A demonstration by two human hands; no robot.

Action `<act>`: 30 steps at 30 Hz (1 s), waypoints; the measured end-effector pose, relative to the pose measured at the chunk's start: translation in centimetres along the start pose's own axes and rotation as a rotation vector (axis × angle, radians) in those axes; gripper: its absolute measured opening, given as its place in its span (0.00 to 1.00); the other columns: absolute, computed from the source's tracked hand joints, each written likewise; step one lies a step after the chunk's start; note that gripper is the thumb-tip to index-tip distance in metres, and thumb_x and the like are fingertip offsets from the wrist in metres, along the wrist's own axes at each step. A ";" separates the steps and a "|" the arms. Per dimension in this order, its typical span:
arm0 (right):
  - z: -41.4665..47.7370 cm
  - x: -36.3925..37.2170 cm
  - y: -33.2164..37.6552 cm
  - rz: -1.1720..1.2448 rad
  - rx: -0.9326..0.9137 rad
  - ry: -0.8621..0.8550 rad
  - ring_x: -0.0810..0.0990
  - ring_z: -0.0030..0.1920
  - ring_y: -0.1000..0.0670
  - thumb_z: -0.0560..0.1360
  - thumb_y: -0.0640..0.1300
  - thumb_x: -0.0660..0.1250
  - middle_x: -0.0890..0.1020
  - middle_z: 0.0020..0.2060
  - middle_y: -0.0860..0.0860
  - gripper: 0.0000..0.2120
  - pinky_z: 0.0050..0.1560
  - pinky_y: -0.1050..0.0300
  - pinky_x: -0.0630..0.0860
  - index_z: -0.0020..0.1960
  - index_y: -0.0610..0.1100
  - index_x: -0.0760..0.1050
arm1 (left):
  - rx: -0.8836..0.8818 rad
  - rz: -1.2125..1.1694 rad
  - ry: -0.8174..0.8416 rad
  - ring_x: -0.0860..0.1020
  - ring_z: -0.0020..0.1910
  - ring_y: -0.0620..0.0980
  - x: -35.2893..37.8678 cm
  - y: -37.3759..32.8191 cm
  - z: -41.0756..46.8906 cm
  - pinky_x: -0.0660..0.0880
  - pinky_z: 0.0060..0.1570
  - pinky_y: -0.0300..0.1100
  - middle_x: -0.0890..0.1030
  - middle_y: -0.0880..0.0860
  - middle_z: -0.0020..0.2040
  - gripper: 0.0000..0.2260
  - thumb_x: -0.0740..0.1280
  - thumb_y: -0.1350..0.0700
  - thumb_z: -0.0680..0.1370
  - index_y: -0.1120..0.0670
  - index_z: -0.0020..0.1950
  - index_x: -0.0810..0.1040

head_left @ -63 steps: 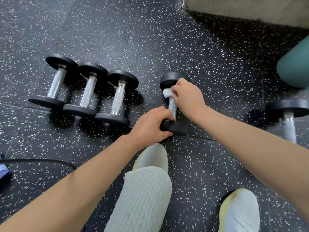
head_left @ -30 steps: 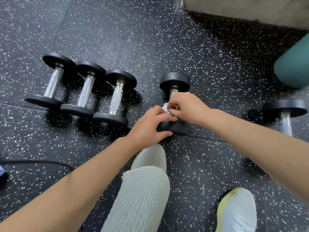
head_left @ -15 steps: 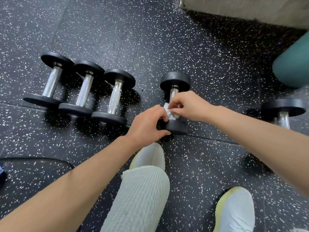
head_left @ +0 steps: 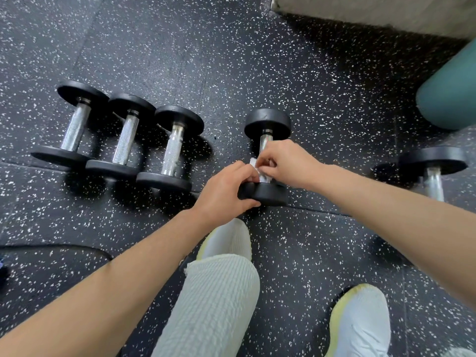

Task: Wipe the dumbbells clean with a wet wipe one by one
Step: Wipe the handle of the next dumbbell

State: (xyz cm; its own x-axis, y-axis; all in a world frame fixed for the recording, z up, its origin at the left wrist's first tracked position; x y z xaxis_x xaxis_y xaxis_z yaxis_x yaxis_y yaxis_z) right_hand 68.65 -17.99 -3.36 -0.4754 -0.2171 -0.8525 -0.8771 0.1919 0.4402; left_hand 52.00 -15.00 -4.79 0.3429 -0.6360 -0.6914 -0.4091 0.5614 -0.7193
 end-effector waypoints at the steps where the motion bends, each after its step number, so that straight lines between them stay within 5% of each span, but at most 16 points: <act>1: -0.3 0.3 -0.1 0.018 -0.010 0.082 0.80 0.42 0.51 0.75 0.44 0.73 0.82 0.40 0.54 0.05 0.40 0.59 0.70 0.49 0.50 0.86 | 0.007 0.011 -0.005 0.75 0.53 0.47 0.1 0.0 0.0 0.75 0.52 0.52 0.76 0.44 0.52 0.22 0.83 0.50 0.68 0.47 0.56 0.77; 4: -0.9 0.7 -0.1 0.004 -0.082 0.179 0.78 0.40 0.53 0.75 0.43 0.73 0.82 0.39 0.56 0.05 0.40 0.62 0.70 0.49 0.51 0.86 | 0.021 0.029 -0.024 0.74 0.54 0.49 0.3 -0.2 -0.1 0.74 0.53 0.51 0.77 0.44 0.53 0.22 0.83 0.50 0.68 0.48 0.58 0.78; 13: -0.1 -0.2 -0.6 -0.058 -0.028 -0.197 0.80 0.43 0.44 0.76 0.44 0.71 0.78 0.44 0.50 0.05 0.43 0.47 0.78 0.49 0.47 0.86 | 0.021 0.031 0.001 0.77 0.51 0.47 0.7 -0.5 -0.2 0.76 0.52 0.50 0.75 0.41 0.55 0.22 0.81 0.55 0.69 0.48 0.60 0.77; 20: -1.3 0.7 -0.6 0.001 -0.072 0.063 0.75 0.41 0.52 0.75 0.44 0.72 0.77 0.39 0.57 0.04 0.43 0.55 0.72 0.48 0.50 0.85 | 0.001 0.041 0.008 0.78 0.49 0.47 0.6 -0.4 -0.2 0.77 0.49 0.50 0.75 0.41 0.54 0.23 0.81 0.53 0.70 0.44 0.61 0.77; 30: 0.4 0.1 -1.1 -0.088 0.022 -0.274 0.80 0.44 0.43 0.78 0.45 0.68 0.77 0.48 0.49 0.06 0.41 0.49 0.76 0.51 0.46 0.83 | -0.009 0.127 0.070 0.78 0.52 0.48 1.5 0.2 0.1 0.74 0.48 0.48 0.79 0.43 0.53 0.22 0.79 0.52 0.72 0.46 0.64 0.77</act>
State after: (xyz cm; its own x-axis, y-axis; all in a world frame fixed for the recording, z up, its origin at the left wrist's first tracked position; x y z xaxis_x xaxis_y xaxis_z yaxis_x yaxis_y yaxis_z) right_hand 69.63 -17.88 -4.03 -0.3587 0.0326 -0.9329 -0.9110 0.2054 0.3575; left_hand 52.54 -15.74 -5.94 0.2280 -0.5962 -0.7698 -0.4532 0.6347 -0.6258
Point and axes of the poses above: each hand's wrist, its own z-axis towards the middle knuckle, its own x-axis out of the palm, y = z × x, the point moved 5 cm from there along z, towards the middle knuckle
